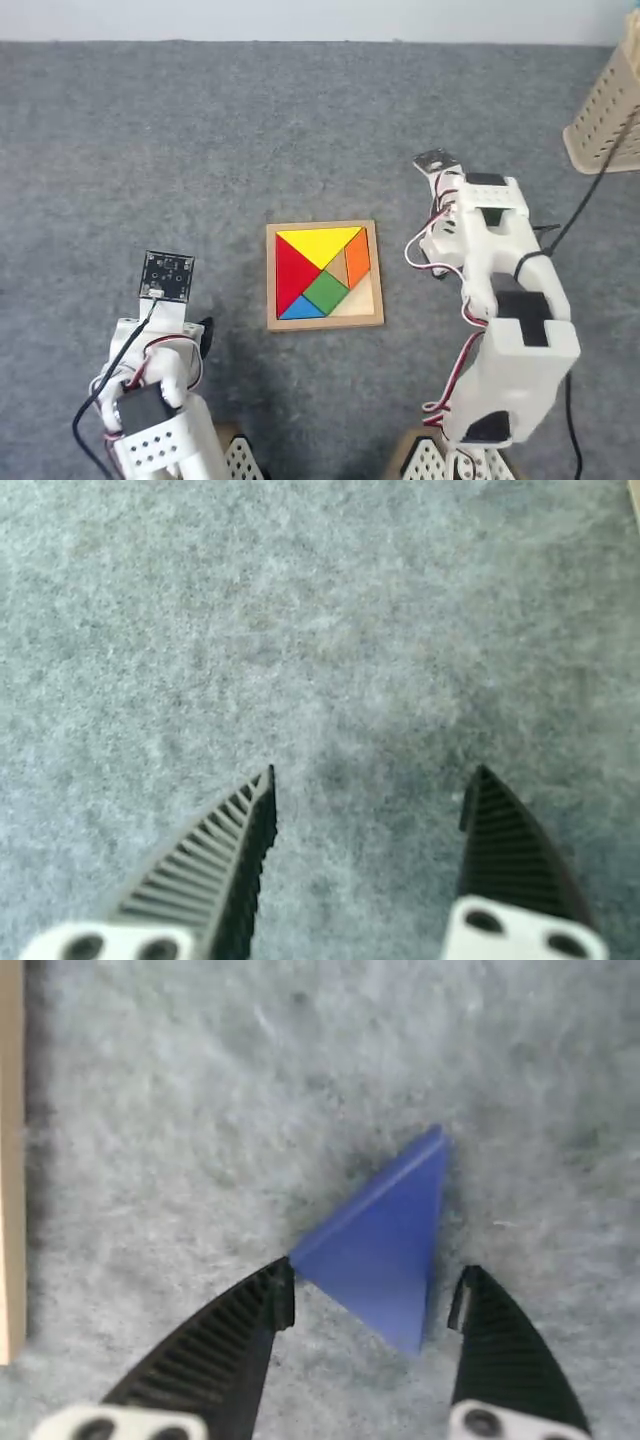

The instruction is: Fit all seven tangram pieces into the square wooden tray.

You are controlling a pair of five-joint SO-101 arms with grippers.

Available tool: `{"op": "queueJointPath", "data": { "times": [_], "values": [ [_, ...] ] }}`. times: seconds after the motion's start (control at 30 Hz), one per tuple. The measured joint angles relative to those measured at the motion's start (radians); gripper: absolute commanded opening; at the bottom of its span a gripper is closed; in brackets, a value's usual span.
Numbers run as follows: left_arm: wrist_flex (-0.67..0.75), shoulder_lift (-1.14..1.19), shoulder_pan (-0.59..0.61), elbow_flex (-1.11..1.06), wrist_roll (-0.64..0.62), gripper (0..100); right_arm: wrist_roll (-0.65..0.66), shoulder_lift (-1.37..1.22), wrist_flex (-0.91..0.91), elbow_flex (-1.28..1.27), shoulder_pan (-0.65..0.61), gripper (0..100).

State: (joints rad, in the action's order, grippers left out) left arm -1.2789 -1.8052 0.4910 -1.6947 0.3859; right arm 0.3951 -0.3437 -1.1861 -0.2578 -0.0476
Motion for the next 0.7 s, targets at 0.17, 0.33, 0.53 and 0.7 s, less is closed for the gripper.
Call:
{"op": "queueJointPath", "data": {
  "times": [0.17,0.33,0.53,0.7],
  "values": [
    [0.000,0.000,0.000,0.000,0.000,28,0.002,0.000,0.000,0.002,0.009,12.5],
    [0.000,0.000,0.000,0.000,0.000,28,0.002,0.000,0.000,0.006,0.014,5.4],
    [0.000,0.000,0.000,0.000,0.000,28,0.002,-0.002,0.000,0.006,0.015,0.8],
    [0.000,0.000,0.000,0.000,0.000,28,0.002,-0.002,0.000,0.006,0.015,0.9]
  ]
}}
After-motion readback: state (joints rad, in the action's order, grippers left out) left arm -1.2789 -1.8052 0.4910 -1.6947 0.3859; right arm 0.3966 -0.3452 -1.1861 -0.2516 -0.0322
